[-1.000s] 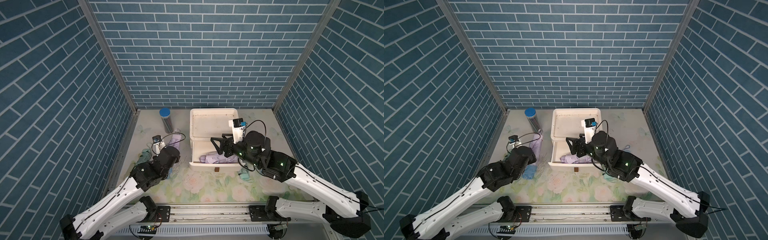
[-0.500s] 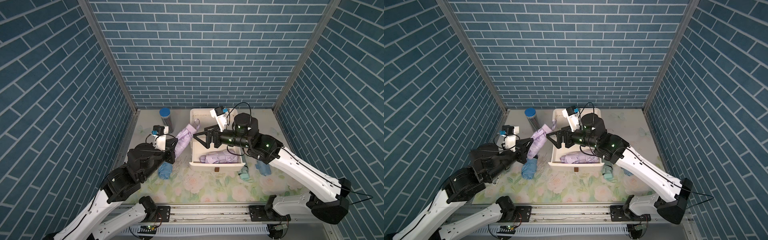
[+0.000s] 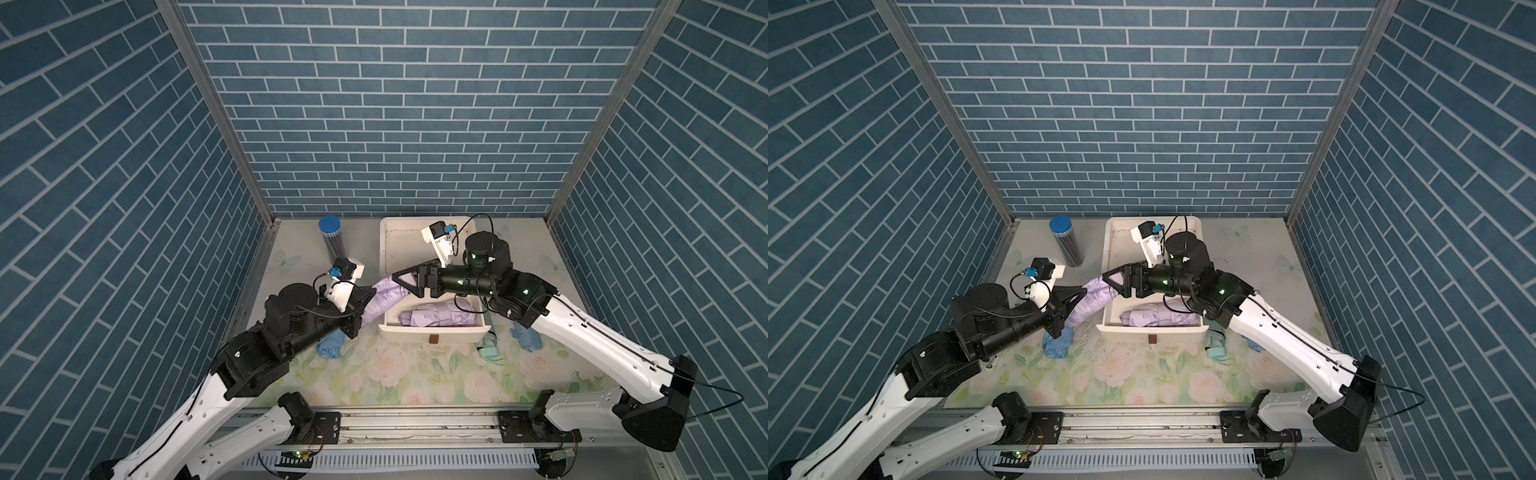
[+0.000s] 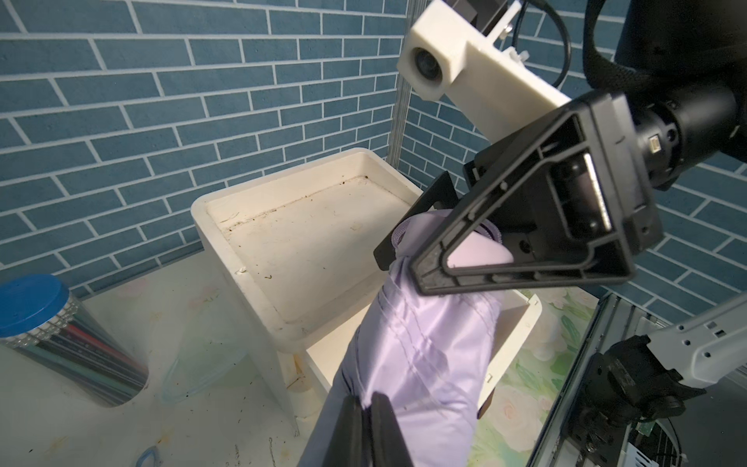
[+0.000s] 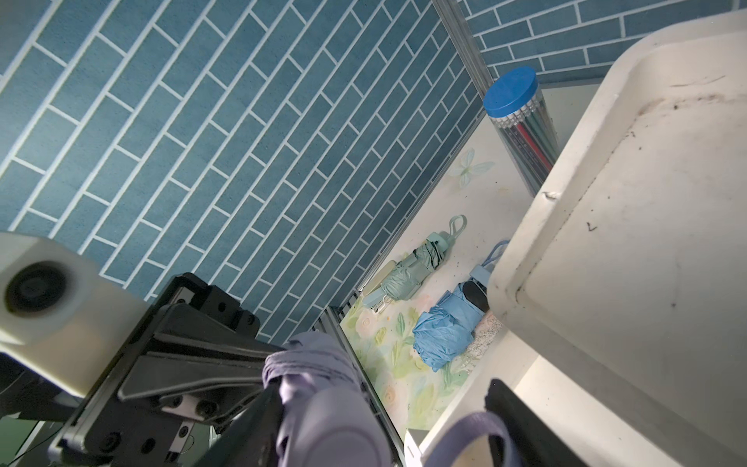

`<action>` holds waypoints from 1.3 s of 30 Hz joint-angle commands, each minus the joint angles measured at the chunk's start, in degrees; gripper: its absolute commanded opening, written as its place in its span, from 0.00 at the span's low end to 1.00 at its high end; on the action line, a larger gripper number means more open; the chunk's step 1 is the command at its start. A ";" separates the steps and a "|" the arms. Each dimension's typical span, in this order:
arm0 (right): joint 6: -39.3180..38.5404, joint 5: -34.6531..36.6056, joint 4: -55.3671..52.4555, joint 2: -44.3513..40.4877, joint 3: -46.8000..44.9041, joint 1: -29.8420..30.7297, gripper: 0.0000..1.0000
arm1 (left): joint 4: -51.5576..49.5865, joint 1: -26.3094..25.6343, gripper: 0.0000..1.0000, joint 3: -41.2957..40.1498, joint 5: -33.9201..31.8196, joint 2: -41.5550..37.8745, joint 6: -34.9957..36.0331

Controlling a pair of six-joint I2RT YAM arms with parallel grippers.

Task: Place the umbrella in the drawer by color
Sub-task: Pick up the umbrella from the center of the board.

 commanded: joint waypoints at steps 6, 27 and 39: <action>3.21 -2.05 4.32 -0.97 -2.31 -0.71 0.57 | 6.78 -0.19 0.00 -2.19 2.76 -0.91 3.93; 4.93 1.58 3.41 -11.60 -10.17 -0.81 0.49 | 12.79 -0.19 0.00 -1.23 6.09 6.01 5.38; 3.97 10.76 7.43 -16.90 -14.62 -1.21 0.00 | 19.26 -0.19 0.62 -1.65 -9.70 7.51 1.74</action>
